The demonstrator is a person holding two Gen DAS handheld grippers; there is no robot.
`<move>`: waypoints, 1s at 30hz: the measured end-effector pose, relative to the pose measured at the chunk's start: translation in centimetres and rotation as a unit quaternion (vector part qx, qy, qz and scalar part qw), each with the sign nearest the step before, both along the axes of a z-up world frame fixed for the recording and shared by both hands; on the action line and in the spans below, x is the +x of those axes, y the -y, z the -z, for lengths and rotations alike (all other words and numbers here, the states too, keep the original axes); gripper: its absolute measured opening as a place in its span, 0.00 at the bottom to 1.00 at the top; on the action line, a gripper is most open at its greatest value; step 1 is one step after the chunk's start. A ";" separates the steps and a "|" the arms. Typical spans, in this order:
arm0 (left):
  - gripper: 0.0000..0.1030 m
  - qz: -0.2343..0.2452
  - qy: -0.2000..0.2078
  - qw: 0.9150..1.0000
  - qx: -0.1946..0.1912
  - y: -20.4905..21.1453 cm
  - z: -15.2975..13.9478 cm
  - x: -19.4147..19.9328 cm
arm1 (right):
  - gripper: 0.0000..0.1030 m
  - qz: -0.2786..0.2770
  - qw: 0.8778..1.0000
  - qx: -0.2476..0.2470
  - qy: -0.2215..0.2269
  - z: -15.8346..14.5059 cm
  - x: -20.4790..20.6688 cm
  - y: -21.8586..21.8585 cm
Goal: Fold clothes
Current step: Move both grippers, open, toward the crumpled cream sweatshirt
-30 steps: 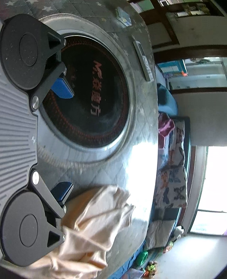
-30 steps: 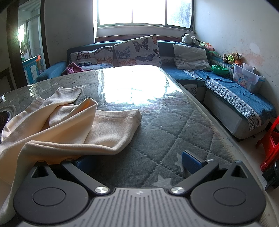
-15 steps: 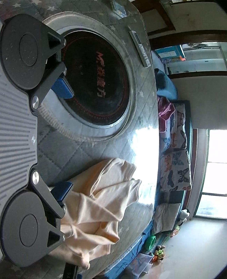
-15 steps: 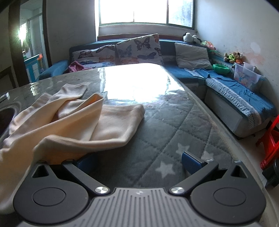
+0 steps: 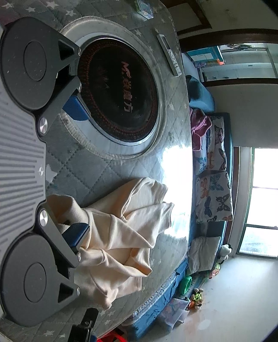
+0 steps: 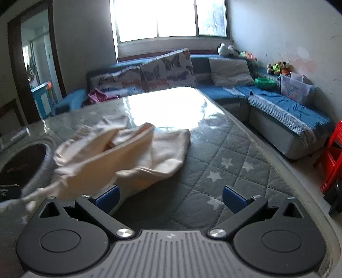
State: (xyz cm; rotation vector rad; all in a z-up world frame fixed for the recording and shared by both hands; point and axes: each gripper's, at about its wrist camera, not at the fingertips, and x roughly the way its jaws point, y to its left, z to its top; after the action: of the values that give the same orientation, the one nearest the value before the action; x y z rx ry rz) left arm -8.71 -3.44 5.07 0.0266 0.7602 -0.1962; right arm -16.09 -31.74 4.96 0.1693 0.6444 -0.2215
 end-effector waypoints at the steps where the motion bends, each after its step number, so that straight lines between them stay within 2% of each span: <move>1: 1.00 0.000 -0.003 1.000 -0.003 -0.2 -0.1 -0.1 | 1.00 -0.001 1.000 0.000 0.003 -0.3 -0.3 -0.3; 7: 1.00 0.008 -0.010 1.000 -0.005 -0.6 -0.1 -1.0 | 1.00 -0.012 1.000 -0.014 0.014 -1.4 -1.9 -2.2; 15: 1.00 0.026 -0.012 1.000 -0.002 0.1 0.0 -2.2 | 1.00 -0.031 0.999 -0.020 0.005 -1.5 -2.5 -3.9; 30: 1.00 0.033 -0.013 0.999 0.013 1.1 -0.1 -2.5 | 1.00 -0.036 0.999 -0.028 -0.012 -1.5 -2.9 -4.3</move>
State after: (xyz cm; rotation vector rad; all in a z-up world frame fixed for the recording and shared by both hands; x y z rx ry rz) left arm -11.21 -4.53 5.17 0.0734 0.7874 -0.2502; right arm -18.98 -27.45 6.43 0.0889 0.6657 -0.1714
